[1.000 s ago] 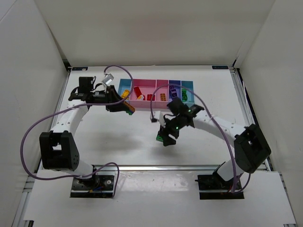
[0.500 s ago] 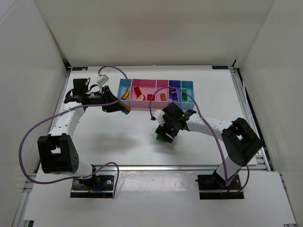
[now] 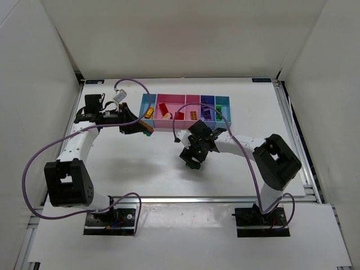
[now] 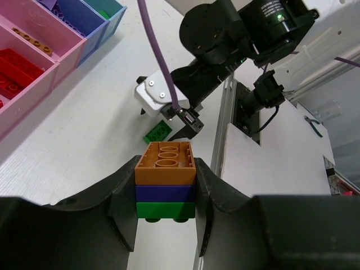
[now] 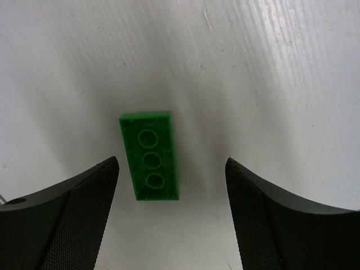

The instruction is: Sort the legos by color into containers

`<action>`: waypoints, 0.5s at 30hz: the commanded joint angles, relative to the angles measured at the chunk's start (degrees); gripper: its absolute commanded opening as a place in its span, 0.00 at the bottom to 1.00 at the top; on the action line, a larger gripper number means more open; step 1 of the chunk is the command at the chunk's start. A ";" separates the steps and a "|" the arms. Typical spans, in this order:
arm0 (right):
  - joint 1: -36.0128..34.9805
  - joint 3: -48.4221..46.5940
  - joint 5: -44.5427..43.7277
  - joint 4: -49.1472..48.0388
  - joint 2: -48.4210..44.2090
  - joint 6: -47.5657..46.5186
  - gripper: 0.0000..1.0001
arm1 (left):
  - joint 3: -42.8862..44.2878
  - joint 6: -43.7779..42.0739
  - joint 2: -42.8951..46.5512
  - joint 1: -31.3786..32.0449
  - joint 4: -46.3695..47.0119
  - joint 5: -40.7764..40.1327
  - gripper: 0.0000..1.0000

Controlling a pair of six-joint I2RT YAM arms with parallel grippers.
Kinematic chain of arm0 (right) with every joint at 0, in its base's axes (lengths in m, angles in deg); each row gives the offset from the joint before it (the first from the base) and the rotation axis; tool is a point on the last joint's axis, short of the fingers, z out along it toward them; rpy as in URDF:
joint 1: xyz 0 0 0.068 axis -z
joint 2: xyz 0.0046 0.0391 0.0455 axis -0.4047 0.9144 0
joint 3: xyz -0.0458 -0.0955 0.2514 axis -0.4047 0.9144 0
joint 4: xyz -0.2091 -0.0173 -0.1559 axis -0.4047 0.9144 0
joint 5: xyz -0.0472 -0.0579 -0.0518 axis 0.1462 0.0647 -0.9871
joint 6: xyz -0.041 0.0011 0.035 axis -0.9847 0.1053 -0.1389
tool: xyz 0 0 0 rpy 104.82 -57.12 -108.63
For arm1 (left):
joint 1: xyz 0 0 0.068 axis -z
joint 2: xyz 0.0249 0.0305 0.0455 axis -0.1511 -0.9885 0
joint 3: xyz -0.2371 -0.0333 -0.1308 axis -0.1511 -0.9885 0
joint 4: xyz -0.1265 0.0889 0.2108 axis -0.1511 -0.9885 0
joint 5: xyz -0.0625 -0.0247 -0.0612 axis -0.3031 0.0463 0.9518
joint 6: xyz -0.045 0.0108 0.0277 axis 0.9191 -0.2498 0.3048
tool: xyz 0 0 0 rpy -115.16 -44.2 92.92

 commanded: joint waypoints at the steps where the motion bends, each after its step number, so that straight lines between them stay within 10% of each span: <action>1: -1.27 -2.74 -0.29 -0.39 1.91 -1.13 0.80 | -0.55 -1.35 1.55 -0.56 -0.62 1.47 0.18; 7: -3.82 -2.05 -4.60 -2.33 4.11 -1.74 0.74 | -0.47 -1.87 1.38 -1.17 -1.14 1.38 0.18; 15: -4.79 -0.72 -8.65 -4.44 4.55 -2.36 0.25 | -0.12 -2.40 0.41 -1.26 -1.32 1.20 0.18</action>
